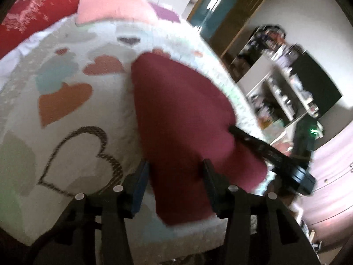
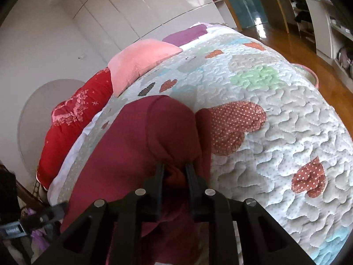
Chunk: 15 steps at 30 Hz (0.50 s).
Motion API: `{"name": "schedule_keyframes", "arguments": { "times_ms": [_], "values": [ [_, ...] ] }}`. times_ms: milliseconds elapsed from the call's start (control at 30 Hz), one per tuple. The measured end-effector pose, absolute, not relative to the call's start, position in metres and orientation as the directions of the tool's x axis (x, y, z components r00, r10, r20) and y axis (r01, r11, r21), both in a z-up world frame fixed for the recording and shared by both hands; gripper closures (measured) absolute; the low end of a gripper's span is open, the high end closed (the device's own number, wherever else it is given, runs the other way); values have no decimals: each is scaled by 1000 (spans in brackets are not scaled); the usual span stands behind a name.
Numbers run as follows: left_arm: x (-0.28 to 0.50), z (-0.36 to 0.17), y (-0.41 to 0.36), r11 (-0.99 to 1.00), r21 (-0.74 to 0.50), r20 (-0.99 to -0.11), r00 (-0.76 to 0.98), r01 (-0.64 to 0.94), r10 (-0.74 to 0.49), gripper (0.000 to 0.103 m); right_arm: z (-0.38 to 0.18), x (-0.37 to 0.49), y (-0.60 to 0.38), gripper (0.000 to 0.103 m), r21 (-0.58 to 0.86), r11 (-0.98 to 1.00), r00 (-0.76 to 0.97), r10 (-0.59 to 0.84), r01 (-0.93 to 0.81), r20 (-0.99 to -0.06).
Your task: Fold small clothes
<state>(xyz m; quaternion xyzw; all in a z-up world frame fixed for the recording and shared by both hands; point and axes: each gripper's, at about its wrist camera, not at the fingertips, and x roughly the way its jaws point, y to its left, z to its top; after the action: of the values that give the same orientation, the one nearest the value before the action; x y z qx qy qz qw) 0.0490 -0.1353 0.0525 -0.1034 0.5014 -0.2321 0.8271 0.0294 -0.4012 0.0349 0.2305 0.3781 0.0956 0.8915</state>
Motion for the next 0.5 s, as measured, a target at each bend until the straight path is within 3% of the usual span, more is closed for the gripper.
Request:
{"name": "schedule_keyframes", "arguments": {
  "times_ms": [67,133,200,267,367,500],
  "values": [
    [58,34,-147,880,-398,-817,336,260,-469,44,31,29,-405,83,475,880,696,335,10,-635],
    [59,20,-152,891,-375,-837,320,254,-444,39,26,27,-411,73,473,881,700,329,14,-634],
    [58,11,-150,889,-393,-837,310,234,-452,37,23,25,-415,50,452,892,699,305,29,-647],
    [59,8,-146,883,-417,-833,297,216,-467,37,24,25,-415,38,424,905,692,280,42,-666],
    [58,11,-149,894,-383,-842,309,234,-441,36,42,22,-412,38,409,911,695,256,59,-672],
    [51,14,-154,907,-345,-845,342,242,-412,36,97,7,-392,51,335,942,819,187,7,-542]
  ]
}}
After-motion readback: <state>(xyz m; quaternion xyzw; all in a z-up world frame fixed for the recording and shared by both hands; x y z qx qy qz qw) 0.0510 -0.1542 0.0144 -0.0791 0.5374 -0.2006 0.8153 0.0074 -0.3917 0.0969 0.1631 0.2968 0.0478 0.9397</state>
